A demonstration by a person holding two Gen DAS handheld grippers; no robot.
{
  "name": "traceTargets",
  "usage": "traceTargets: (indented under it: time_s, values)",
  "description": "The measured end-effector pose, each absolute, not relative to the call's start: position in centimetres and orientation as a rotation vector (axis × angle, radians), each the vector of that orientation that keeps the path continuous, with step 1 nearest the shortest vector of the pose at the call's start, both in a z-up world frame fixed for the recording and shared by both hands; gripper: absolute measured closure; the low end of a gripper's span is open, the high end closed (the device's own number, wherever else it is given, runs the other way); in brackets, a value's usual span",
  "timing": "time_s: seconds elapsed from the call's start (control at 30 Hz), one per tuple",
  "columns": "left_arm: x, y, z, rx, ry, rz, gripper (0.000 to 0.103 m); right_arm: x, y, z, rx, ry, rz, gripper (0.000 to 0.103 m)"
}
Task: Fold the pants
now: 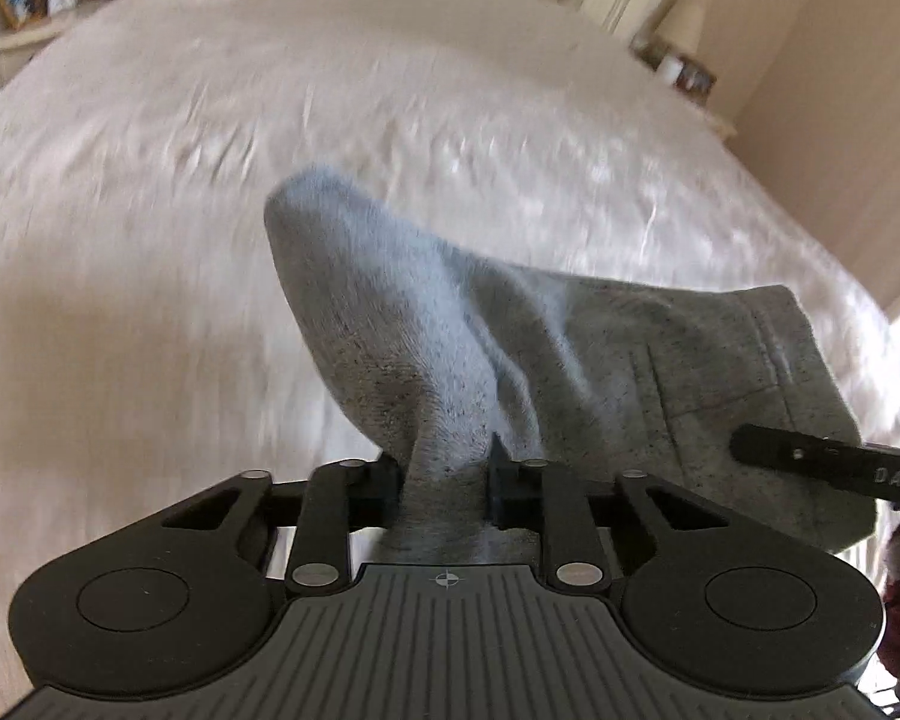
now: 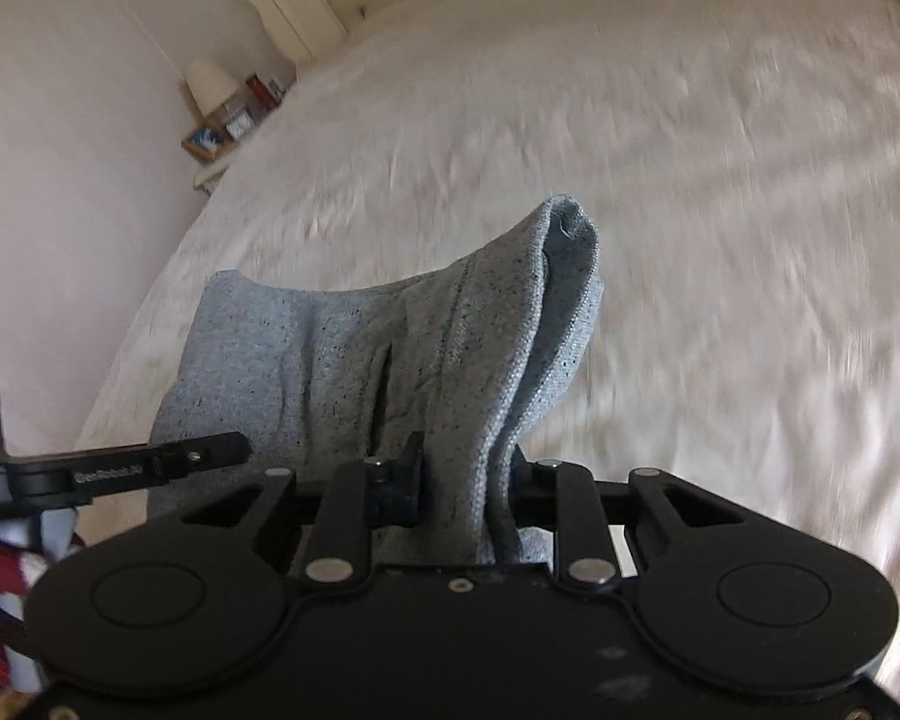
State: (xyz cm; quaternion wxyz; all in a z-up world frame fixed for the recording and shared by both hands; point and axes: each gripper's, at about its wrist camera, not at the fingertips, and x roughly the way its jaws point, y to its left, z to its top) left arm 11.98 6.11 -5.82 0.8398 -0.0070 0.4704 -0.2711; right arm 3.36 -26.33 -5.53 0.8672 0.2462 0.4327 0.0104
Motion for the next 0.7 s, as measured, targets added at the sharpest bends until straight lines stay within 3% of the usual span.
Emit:
traceTargets:
  time_s: [0.27, 0.43, 0.53, 0.6, 0.7]
  values:
    - [17.9, 2.6, -6.8, -0.037, 0.995, -0.564, 0.084, 10.9, -29.7, -4.6, 0.495, 0.863, -0.019, 0.078]
    - [19.6, 2.1, -14.8, 0.100, 1.153, -0.418, 0.081, 14.0, -32.3, -10.6, 0.577, 0.943, -0.064, 0.074]
    - [19.1, 3.0, -20.4, 0.231, 1.295, -0.297, 0.083, 15.1, -34.2, -16.8, 0.577, 1.112, -0.192, 0.072]
    - [18.2, 4.1, -20.7, 0.229, 1.287, -0.284, 0.083, 14.9, -35.1, -19.2, 0.521, 1.183, -0.281, 0.070]
    - [16.5, 4.9, -17.9, 0.211, 1.183, -0.271, 0.083, 13.4, -35.3, -18.0, 0.524, 1.100, -0.269, 0.069]
